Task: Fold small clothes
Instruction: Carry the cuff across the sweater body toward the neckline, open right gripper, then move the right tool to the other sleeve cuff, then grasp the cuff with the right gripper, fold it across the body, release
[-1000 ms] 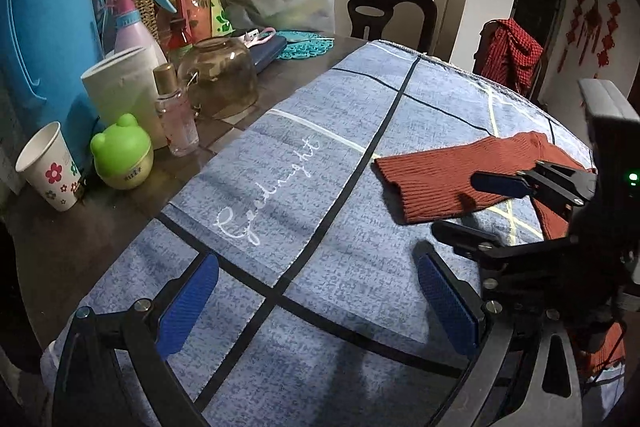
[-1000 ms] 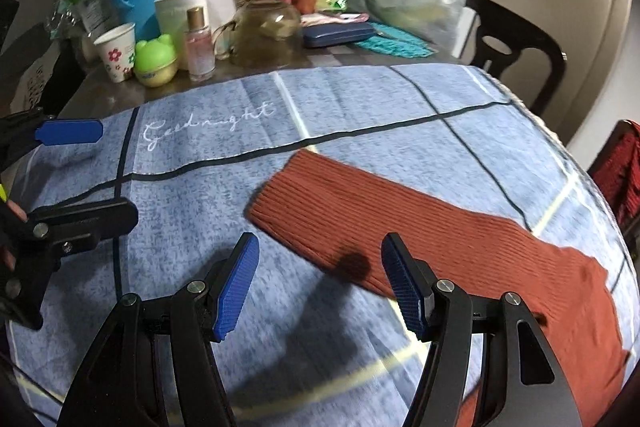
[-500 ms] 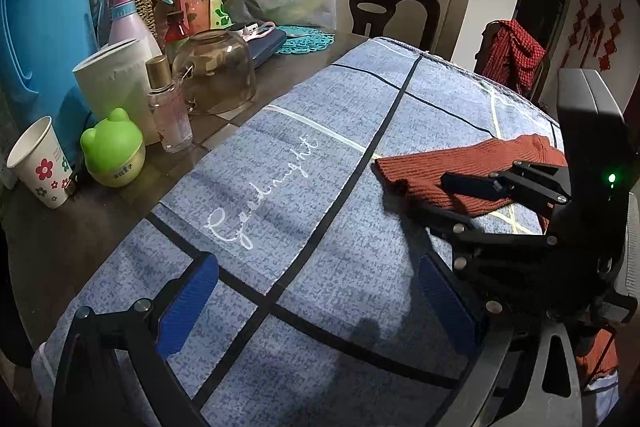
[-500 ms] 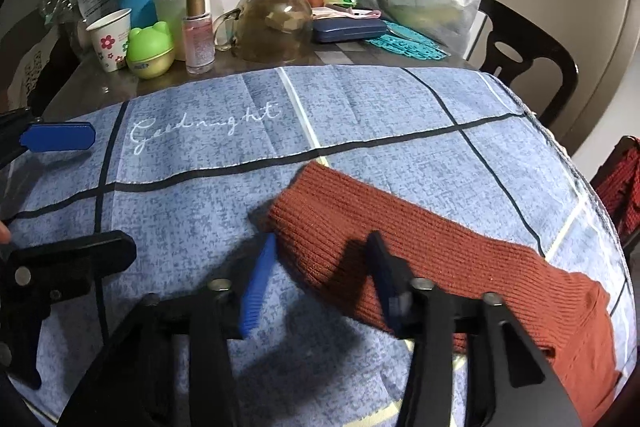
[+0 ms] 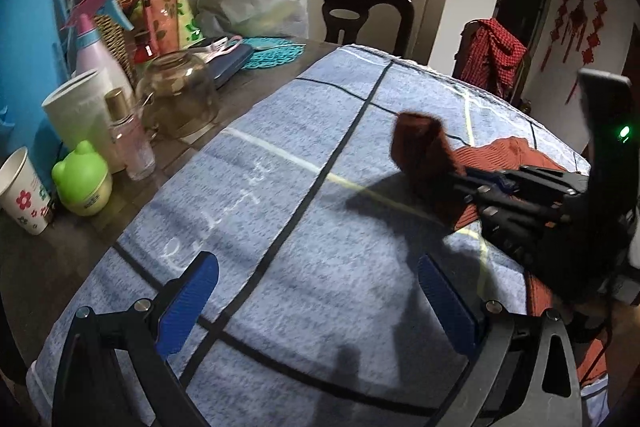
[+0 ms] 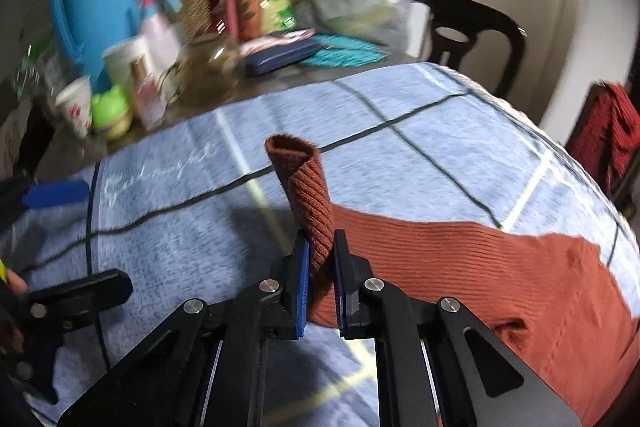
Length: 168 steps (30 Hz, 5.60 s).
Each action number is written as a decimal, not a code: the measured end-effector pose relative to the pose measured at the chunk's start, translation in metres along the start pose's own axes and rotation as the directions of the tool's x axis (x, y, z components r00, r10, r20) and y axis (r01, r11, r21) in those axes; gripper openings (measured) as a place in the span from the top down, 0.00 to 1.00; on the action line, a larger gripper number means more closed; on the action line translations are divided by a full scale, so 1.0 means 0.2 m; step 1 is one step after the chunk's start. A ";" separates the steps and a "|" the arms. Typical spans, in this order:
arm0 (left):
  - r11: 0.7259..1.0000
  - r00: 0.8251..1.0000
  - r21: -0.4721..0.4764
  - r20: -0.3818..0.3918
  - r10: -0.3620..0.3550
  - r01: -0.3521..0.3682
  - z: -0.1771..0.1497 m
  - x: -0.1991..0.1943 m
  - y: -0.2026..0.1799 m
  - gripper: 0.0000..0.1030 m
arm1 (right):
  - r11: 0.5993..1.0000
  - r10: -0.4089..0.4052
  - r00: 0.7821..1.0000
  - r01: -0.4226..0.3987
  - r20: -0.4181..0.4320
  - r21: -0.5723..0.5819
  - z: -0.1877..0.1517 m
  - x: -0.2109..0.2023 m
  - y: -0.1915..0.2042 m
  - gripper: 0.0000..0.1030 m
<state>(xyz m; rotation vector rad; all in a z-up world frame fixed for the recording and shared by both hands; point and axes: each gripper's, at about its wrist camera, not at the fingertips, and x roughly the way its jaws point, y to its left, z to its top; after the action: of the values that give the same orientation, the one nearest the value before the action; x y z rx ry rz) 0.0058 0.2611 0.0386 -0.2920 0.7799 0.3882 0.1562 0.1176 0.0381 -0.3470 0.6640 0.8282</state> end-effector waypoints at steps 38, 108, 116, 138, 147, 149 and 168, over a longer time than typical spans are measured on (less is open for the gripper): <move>0.983 0.988 0.102 -0.035 -0.149 0.152 0.36 0.26 -0.61 0.02 | 0.809 -0.287 0.955 0.197 0.080 0.554 -0.34 -0.55 -0.92 0.90; 0.915 0.948 0.259 -0.154 -0.278 0.310 0.22 0.15 -1.23 0.03 | 0.612 -0.505 0.838 0.516 -0.206 0.599 -0.83 -0.96 -1.04 0.70; 0.854 0.907 0.313 -0.217 -0.362 0.416 0.09 0.11 -1.46 0.03 | 0.516 -0.624 0.741 0.629 -0.248 0.582 -1.07 -1.26 -1.11 0.57; 0.745 0.855 0.428 -0.330 -0.399 0.512 -0.17 0.13 -1.89 0.03 | 0.238 -0.613 0.652 0.691 -0.446 0.683 -1.65 -1.56 -1.42 0.56; 0.736 0.851 0.441 -0.369 -0.373 0.514 -0.24 0.18 -1.95 0.03 | 0.239 -0.618 0.644 0.700 -0.451 0.673 -1.65 -1.54 -1.43 0.55; 0.733 0.854 0.451 -0.367 -0.369 0.510 -0.25 0.19 -1.95 0.03 | 0.241 -0.620 0.643 0.701 -0.449 0.671 -1.65 -1.54 -1.43 0.55; 0.726 0.894 0.523 -0.292 -0.340 0.447 -0.32 0.19 -1.97 0.03 | 0.329 -0.598 0.727 0.606 -0.337 0.724 -1.64 -1.56 -1.43 0.91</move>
<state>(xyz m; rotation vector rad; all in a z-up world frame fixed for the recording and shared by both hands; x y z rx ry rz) 0.1645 -0.1051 0.0112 0.0933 0.9466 -0.2998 0.0898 -0.4127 0.0084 0.2597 0.7740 -0.2767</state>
